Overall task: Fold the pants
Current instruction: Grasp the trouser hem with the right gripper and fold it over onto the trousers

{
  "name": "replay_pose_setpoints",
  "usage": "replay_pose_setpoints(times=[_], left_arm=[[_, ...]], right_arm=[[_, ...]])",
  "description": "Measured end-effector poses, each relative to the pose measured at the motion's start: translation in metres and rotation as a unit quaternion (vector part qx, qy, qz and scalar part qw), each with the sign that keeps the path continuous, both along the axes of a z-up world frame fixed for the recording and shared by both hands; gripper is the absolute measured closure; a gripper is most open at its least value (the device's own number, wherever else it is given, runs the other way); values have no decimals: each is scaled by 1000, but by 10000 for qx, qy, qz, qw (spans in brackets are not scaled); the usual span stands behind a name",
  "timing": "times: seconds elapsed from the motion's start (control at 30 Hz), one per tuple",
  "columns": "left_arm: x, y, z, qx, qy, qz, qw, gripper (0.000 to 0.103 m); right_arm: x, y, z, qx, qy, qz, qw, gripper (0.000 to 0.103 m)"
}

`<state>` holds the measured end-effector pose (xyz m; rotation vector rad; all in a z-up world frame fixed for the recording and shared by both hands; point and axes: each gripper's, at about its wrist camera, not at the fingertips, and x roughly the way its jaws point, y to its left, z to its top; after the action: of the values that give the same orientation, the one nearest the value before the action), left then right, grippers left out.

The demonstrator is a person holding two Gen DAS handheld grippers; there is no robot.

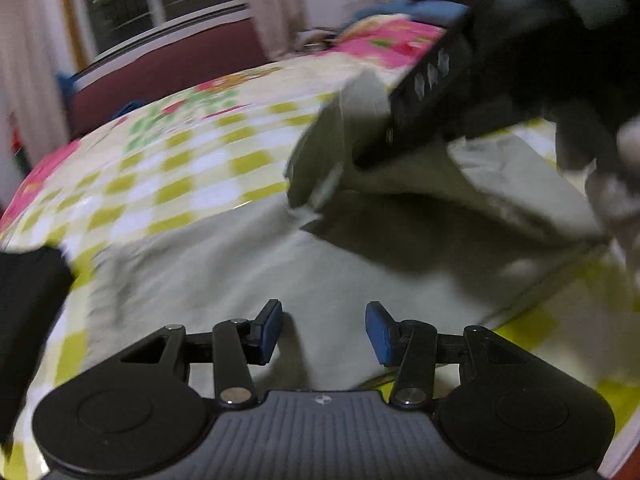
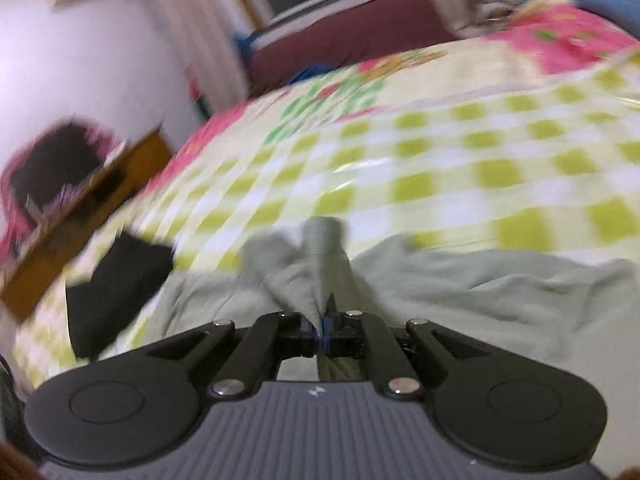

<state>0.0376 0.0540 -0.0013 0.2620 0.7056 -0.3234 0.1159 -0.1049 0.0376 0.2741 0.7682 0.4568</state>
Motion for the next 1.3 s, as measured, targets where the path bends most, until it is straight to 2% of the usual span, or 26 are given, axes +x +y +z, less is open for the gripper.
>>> replay_pose_setpoints(times=[0.13, 0.2, 0.33, 0.47, 0.53, 0.6, 0.63, 0.73, 0.83, 0.87, 0.93, 1.0, 1.13, 1.2, 1.3], left_arm=[[7, 42, 0, -548, 147, 317, 9979, 42], [8, 55, 3, -606, 32, 453, 9971, 42], [1, 80, 11, -649, -254, 675, 9953, 42], [-5, 103, 12, -787, -222, 883, 9927, 42], [-11, 109, 10, -686, -215, 957, 9928, 42], [-16, 113, 7, -562, -219, 1015, 9930, 42], [-18, 114, 6, -504, -217, 1027, 9932, 42], [-29, 119, 4, -339, -234, 1032, 9938, 42], [-36, 122, 3, -249, -214, 1008, 9944, 42], [-39, 123, 4, -220, -229, 1003, 9944, 42], [-43, 126, 6, -189, -253, 1036, 9941, 42], [-47, 131, 10, -183, -301, 1145, 9928, 42], [-58, 141, 25, -213, -474, 1375, 9891, 42], [-60, 139, 34, -184, -653, 1364, 9883, 42], [-52, 124, 42, -106, -944, 1159, 9887, 41]], right_arm=[[10, 38, -3, -143, 213, 179, 9995, 99], [21, 39, 4, -40, 225, 48, 9997, 99], [26, 35, 32, 305, -76, -518, 9982, 99], [22, 70, 51, 612, -482, -297, 9965, 99], [22, 106, 44, 395, -490, 104, 9980, 99], [19, 139, 21, -88, -308, 574, 9978, 99], [14, 157, 3, -467, -163, 850, 9951, 98], [0, 180, -38, -851, 419, 1289, 9871, 97], [-13, 188, -40, -1192, 56, 1574, 9803, 93], [-12, 188, -37, -1165, 48, 1603, 9802, 91], [-7, 181, -32, -800, 241, 1609, 9834, 76], [-7, 170, -27, -485, 383, 1634, 9846, 68], [-26, 140, -5, -366, 54, 1577, 9868, 68], [-32, 110, 1, -287, 51, 1235, 9919, 68], [-29, 47, 0, -441, 107, 292, 9985, 67]])
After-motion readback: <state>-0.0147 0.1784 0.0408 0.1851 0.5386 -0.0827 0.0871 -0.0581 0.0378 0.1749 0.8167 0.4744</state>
